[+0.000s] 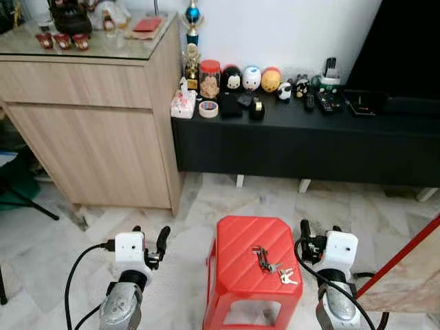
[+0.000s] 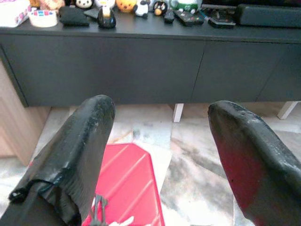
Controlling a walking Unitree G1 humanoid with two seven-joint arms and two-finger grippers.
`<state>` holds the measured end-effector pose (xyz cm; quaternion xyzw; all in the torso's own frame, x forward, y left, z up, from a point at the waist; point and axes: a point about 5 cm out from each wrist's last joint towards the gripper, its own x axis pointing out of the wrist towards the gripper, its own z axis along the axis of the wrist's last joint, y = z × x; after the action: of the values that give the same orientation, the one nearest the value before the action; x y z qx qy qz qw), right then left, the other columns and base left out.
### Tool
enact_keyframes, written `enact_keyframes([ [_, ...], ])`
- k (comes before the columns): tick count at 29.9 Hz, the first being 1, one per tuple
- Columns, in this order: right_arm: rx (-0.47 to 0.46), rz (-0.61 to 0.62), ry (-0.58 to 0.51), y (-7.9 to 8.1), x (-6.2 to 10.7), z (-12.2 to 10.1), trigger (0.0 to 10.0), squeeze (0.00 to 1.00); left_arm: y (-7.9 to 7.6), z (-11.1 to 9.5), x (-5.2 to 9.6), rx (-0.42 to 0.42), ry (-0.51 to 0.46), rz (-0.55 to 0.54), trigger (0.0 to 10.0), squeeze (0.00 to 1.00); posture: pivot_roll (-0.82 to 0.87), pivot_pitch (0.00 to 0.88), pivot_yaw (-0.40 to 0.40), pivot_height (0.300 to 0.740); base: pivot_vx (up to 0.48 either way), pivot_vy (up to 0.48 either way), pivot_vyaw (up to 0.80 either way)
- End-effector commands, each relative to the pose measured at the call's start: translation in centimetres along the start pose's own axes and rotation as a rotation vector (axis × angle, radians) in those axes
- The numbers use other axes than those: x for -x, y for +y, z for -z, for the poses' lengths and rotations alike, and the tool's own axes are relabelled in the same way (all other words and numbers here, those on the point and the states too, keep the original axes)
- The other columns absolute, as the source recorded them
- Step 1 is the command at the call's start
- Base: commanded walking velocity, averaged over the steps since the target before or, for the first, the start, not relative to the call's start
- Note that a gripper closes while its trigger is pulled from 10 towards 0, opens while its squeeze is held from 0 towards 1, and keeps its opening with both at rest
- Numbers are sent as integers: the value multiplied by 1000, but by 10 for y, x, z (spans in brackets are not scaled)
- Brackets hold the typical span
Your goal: Hang keys on a hook
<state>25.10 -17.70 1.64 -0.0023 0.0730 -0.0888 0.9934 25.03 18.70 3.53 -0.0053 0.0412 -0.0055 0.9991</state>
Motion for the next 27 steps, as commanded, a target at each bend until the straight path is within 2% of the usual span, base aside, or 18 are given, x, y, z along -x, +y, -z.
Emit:
enact_keyframes([
  [1, 0, -1, 3, 1, -1, -2, 10000, 0, -1, 0, 1, -1, 0, 8, 10000, 0, 7, 0, -65, 686, 0, 0, 0],
  [5, -3, -7, 7, 2, -1, -2, 10000, 0, -1, -2, 0, -1, -3, 12, 10000, 0, 5, 0, -61, 657, 0, 0, 0],
  [16, -7, -3, 14, 1, -1, -1, 10000, 0, -3, 0, 2, 0, 9, 10, 10000, 0, 9, 0, -65, 657, 0, 0, 0],
  [27, -2, -35, 32, 7, -4, -1, 10000, 0, -4, -3, -2, 8, 6, 16, 10000, 0, 12, 20, -72, 657, 0, 0, 0],
])
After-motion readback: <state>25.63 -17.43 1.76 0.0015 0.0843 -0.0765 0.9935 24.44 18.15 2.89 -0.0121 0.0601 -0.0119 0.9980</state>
